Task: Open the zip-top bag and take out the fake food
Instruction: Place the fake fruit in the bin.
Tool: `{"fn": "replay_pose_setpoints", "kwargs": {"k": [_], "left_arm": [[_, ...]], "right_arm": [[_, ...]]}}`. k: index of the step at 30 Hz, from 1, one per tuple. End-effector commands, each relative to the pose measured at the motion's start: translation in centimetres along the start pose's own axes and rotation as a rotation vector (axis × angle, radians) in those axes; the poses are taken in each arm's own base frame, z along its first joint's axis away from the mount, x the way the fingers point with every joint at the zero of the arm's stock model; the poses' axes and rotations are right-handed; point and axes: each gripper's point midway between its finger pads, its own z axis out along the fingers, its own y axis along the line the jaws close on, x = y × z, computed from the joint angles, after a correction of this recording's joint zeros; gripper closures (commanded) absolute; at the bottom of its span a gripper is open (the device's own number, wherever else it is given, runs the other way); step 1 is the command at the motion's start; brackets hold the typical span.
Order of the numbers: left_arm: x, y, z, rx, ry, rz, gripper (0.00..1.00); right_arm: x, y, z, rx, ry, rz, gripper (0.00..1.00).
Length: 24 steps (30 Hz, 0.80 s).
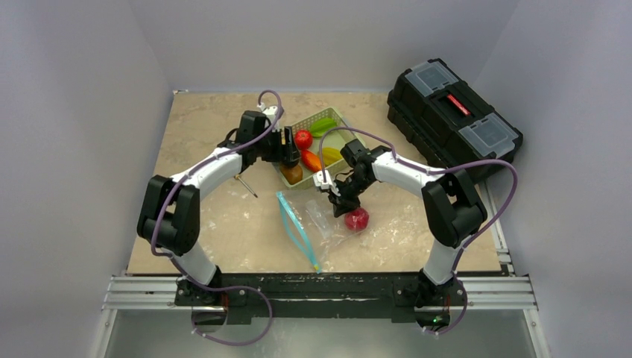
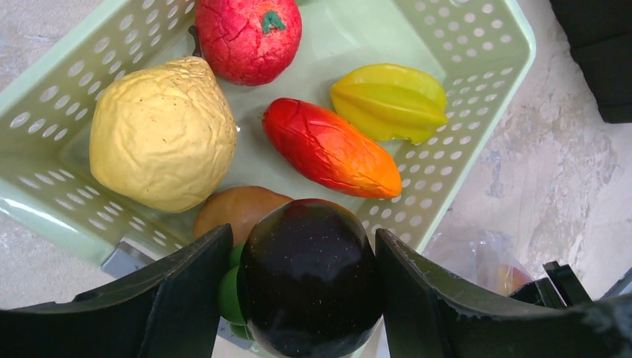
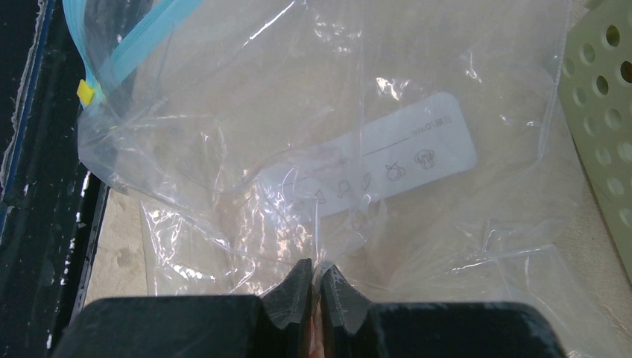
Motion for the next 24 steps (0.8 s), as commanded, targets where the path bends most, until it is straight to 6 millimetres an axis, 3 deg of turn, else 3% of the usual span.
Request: {"fn": "replay_pose_setpoints", "kwargs": {"k": [1,7,14,18,24], "left_arm": [[-2.6,-0.1,0.5,-0.006,-0.046,0.002,0.49],[-3.3,-0.1,-0.4,-0.021,-0.080,0.020,0.30],[-5.4,-1.1,-4.2,-0.030,-0.183,0.078,0.19],[-5.9,-1.1,-6.8,-0.059,-0.240,0.096,0.03],[-5.3,-0.3,-9.8,-0.087,-0.302,0.052,0.00]], "right_arm": [[-0.6,0.1,-0.7,0.010,-0.014,-0.025,0.93],[-0.6,0.0,-0.6,0.009,-0.014,-0.025,0.93],[-0.6,0.1,-0.6,0.008,-0.014,-0.027,0.93],[-0.5,0.1,-0.6,0.008,-0.011,-0.027,0.92],[-0.5,0.1,-0.7,0.010,-0.009,-0.032,0.92]]}}
